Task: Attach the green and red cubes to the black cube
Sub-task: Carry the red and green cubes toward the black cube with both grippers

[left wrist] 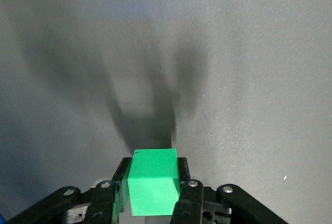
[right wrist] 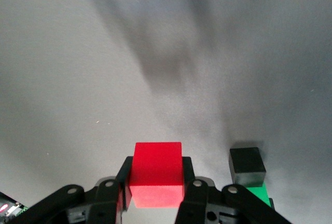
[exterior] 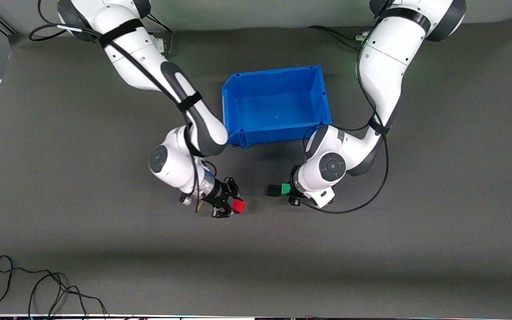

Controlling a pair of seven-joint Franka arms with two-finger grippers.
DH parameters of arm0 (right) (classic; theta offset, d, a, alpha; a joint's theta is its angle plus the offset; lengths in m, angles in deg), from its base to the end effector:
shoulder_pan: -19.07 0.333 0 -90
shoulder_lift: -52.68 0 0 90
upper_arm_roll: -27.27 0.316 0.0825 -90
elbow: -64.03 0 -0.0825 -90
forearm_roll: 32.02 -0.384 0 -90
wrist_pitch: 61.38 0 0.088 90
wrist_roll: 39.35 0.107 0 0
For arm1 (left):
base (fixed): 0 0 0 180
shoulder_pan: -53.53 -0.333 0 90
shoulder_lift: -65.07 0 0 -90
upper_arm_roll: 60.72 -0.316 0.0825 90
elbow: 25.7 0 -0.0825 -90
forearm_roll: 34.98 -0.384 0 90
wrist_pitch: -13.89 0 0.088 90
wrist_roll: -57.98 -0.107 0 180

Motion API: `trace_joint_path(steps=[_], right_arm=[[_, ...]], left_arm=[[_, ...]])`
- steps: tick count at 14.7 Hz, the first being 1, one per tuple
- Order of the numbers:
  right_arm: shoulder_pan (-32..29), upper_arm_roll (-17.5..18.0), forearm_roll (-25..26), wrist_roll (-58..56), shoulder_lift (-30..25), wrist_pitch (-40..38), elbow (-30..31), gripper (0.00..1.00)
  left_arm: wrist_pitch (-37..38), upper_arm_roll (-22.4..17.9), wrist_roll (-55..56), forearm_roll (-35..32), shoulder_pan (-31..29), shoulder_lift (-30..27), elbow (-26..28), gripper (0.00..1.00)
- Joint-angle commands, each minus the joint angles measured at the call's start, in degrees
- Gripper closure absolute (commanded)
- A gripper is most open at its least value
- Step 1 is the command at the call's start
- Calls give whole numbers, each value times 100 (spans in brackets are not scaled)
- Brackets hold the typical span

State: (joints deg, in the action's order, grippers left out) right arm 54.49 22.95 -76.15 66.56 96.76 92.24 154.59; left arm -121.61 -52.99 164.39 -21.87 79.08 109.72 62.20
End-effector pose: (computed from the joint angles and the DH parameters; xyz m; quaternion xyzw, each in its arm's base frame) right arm 0.6254 0.3624 0.2150 -0.5565 0.7911 0.1259 0.2208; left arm 0.6035 -0.3812 0.2029 0.7330 0.6675 -0.1116 0.0693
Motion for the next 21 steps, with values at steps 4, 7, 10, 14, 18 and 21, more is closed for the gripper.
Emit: trace_joint_path(steps=[4,7,10,14,18,21], right_arm=[[562,-77,-114,501,329,520,-109,71],[659,-60,-105,475,416,512,-82,71],[799,-60,-105,474,452,512,-65,71],[879,-60,-105,422,496,512,-65,71],[879,-60,-88,343,496,494,-65,71],[879,-60,-87,80,496,450,-65,71]], left_arm=[[-336,-53,362,34,82,158,-158,98],[-495,-53,381,7,91,211,-158,98],[-495,-53,389,25,108,211,-158,98],[-495,-53,389,77,170,211,-158,98],[-495,-53,389,77,179,211,-158,98],[-495,-53,311,-36,179,211,-167,76]])
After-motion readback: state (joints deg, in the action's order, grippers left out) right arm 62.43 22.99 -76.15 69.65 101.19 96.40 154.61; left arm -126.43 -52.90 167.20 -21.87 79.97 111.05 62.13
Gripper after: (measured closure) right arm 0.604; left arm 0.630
